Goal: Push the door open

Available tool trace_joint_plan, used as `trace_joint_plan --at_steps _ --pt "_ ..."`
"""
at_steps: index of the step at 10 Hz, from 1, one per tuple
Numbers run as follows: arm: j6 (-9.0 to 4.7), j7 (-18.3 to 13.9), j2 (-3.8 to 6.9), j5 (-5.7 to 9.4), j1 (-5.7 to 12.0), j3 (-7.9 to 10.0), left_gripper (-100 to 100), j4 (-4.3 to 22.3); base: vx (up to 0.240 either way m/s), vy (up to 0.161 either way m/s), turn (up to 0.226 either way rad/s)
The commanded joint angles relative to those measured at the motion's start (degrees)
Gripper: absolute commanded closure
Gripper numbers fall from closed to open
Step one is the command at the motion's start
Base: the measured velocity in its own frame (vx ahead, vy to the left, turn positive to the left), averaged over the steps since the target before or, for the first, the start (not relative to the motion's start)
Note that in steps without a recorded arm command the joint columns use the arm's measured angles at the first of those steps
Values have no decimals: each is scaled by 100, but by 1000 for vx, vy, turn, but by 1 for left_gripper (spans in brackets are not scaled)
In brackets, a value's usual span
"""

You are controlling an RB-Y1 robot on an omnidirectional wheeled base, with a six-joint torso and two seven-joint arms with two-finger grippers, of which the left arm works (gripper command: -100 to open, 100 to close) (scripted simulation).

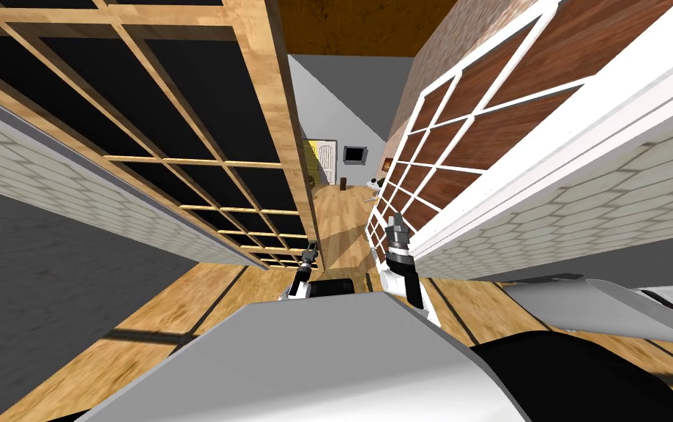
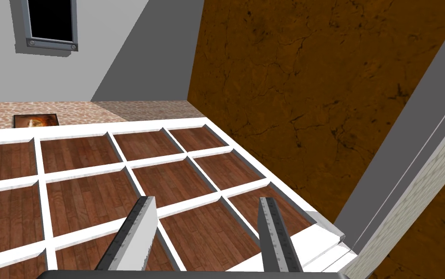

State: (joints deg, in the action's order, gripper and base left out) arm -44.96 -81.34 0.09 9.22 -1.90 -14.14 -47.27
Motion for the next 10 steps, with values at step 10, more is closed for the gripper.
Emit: trace_joint_plan --at_steps 10 --pt "-32 114 235 219 45 355 100 48 123 -46 20"
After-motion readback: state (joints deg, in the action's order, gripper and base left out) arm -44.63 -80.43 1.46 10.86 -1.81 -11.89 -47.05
